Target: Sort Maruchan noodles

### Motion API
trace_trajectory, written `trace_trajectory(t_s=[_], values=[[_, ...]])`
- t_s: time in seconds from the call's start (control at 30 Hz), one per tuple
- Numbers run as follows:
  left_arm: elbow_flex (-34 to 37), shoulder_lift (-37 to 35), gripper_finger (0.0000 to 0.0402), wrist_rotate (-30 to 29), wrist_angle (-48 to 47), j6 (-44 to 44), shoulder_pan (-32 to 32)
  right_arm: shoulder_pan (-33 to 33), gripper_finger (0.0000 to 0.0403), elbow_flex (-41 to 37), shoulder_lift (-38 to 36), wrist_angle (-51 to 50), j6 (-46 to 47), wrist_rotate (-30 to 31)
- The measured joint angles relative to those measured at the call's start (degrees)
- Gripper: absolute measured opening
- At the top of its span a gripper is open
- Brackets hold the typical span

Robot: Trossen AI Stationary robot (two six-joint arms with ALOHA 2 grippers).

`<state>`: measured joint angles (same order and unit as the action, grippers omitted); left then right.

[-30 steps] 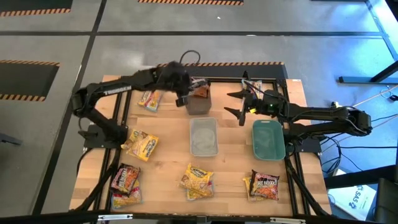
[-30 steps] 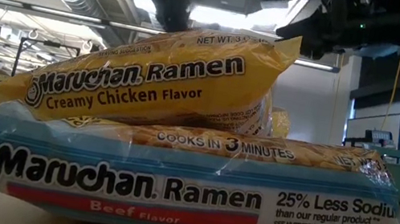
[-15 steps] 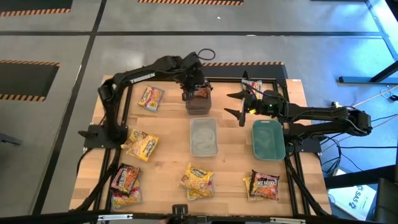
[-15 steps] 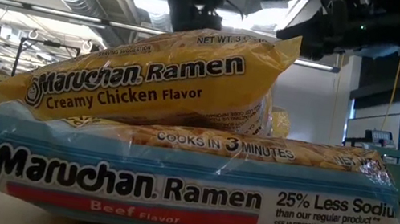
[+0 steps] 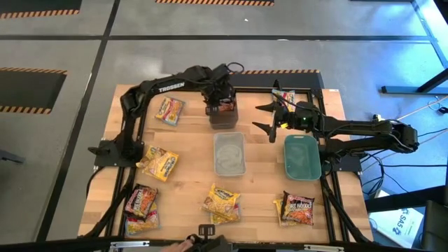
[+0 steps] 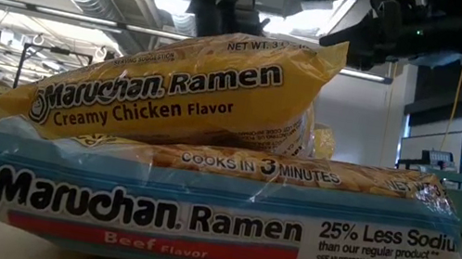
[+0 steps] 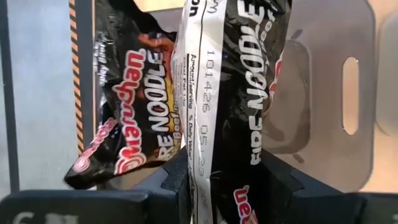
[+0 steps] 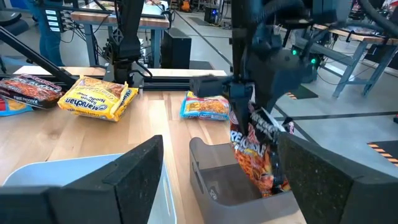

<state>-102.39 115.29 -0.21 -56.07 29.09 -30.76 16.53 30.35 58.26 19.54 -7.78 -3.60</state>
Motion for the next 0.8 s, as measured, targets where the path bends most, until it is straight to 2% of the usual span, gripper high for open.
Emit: trace_trajectory(t_s=[0.37, 0.57, 0.67, 0.8], values=[[0.0, 0.6, 0.0116, 3.8, 3.3, 1.5, 0.0, 0.0, 0.03, 0.0, 0.0, 0.0, 0.0, 0.0], [0.1, 3.5, 0.0116, 4.3, 2.4, 1.3, -1.1, 0.0, 0.03, 0.0, 0.0, 0.0, 0.0, 0.0], [0.1, 4.5, 0.0116, 3.5, 2.8, 1.1, -1.5, 0.0, 0.03, 0.0, 0.0, 0.0, 0.0, 0.0], [0.1, 5.5, 0.0124, -0.7, 4.5, 1.2, -1.2, 0.0, 0.03, 0.0, 0.0, 0.0, 0.0, 0.0]])
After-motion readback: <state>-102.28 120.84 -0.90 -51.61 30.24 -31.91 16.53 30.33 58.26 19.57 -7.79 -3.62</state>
